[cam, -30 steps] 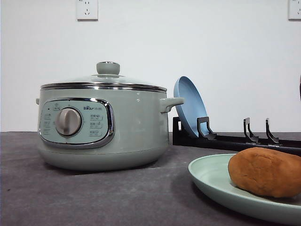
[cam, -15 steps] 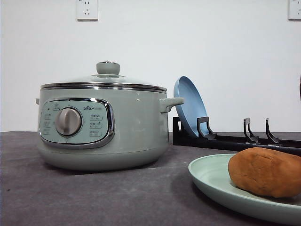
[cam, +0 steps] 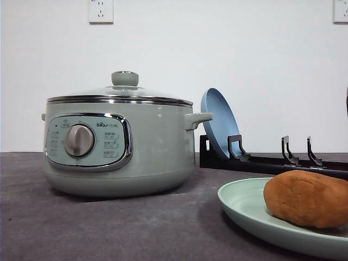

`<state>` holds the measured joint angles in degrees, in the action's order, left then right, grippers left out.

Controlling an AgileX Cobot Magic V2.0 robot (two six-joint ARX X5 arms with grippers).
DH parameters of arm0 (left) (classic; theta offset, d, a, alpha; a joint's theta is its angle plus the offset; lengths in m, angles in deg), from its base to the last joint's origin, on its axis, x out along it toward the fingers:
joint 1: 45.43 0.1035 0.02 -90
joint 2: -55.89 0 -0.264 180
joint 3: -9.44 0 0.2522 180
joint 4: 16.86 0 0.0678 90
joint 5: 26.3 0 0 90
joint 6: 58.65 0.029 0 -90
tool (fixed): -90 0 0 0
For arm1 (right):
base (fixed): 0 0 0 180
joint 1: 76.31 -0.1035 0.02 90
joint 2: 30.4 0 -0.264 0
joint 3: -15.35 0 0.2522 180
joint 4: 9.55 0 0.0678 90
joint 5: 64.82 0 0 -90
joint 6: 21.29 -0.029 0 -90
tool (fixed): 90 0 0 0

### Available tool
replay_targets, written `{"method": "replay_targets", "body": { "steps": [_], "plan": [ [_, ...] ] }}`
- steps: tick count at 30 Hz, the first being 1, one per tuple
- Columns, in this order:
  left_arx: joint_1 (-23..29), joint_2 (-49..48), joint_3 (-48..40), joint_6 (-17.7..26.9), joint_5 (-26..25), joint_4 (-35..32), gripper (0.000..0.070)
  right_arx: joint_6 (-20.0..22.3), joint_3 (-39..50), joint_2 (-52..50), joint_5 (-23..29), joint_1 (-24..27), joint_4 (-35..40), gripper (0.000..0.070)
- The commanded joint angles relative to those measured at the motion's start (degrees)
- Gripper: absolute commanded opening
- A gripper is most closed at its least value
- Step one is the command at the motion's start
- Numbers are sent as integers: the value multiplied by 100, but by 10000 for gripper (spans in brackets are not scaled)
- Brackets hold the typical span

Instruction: Transfer potato from steamer to green plate

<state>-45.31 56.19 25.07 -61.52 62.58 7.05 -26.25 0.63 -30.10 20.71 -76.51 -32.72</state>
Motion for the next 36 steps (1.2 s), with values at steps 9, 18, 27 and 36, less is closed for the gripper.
{"method": "replay_targets", "body": {
  "steps": [9, 18, 27, 36],
  "plan": [
    [9, -11, -118, 46, 31, -79, 6, -77, 31, -9, 2, 7, 55, 15],
    [9, -11, -118, 46, 31, -79, 6, -77, 31, -9, 2, 7, 55, 15],
    [9, -11, -118, 46, 31, -79, 6, -77, 31, -9, 4, 7, 55, 15],
    [9, -11, -118, 46, 31, -80, 6, -77, 31, -9, 2, 7, 55, 15]
  ]
}}
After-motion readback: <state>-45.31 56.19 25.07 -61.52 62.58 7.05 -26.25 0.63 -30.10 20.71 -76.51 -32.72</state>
